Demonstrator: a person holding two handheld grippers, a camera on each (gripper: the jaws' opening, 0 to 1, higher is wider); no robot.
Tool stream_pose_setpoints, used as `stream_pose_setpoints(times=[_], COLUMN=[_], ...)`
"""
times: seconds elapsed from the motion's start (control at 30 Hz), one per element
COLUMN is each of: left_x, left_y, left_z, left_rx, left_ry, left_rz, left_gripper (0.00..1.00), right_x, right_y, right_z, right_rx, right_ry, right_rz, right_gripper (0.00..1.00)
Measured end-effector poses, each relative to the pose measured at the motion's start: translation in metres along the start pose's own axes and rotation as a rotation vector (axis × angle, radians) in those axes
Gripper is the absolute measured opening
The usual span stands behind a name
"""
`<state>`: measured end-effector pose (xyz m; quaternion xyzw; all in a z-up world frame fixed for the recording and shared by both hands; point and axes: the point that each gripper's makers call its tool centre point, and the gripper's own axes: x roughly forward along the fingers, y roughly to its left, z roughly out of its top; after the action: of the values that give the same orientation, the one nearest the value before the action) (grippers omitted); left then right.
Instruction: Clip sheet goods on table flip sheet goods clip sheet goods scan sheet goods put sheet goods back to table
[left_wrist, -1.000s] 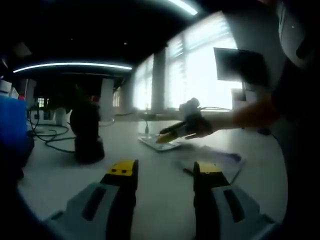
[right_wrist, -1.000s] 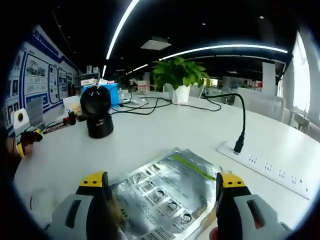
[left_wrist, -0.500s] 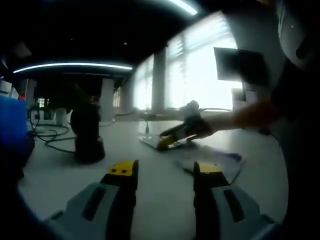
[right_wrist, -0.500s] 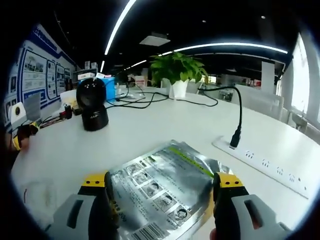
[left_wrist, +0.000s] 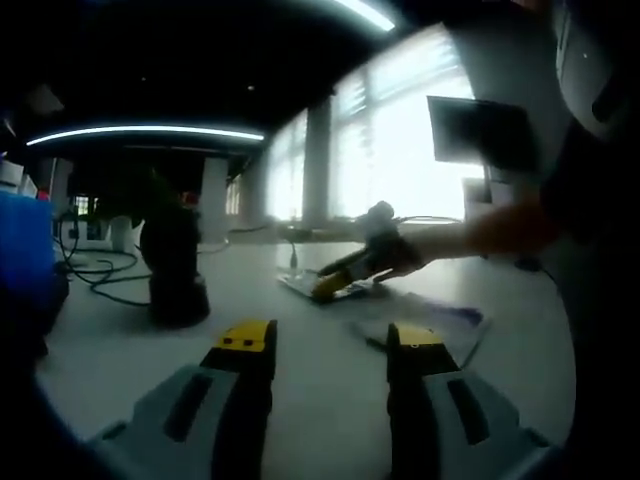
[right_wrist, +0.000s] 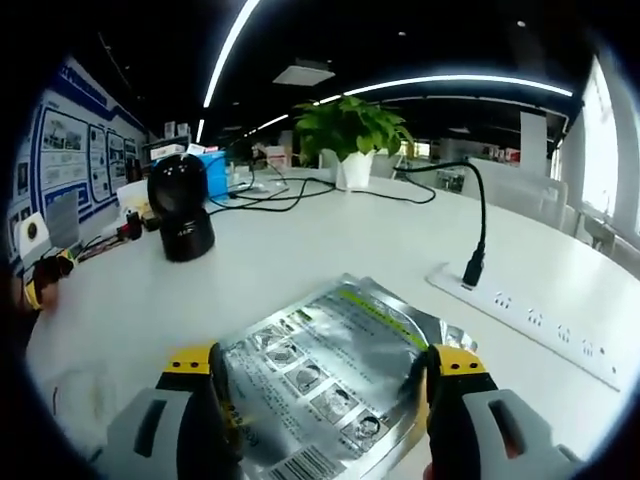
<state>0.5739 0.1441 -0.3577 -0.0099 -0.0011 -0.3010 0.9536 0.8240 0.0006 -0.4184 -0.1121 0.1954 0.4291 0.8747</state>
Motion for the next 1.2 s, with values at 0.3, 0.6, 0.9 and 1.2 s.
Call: stream_pose_setpoints(times=[0.3, 0.6, 0.9, 1.2], left_x=[0.0, 0.0, -0.001, -0.001], left_y=[0.001, 0.001, 0.001, 0.0], left_z=[0.001, 0.001, 0.002, 0.002], left_rx=[-0.003, -0.003, -0.005, -0.006], left_ry=[-0.004, -0.006, -0.008, -0.011], left_rz=[0.003, 0.003, 0.002, -0.001], left_gripper=[0.37, 0.37, 0.37, 0.37], right_x=[-0.009, 0.003, 0.01, 0.012], right_y=[-0.013, 0.005, 0.01, 0.011], right_z=[0.033, 0.012, 0.001, 0.001], right_rx=[0.025, 0.001, -0.008, 0.025], right_ry=[-0.117, -0.033, 0.011, 0.013], right_rz=[-0.031, 0.014, 0.031, 0.015], right_gripper=[0.83, 0.89, 0.89, 0.89])
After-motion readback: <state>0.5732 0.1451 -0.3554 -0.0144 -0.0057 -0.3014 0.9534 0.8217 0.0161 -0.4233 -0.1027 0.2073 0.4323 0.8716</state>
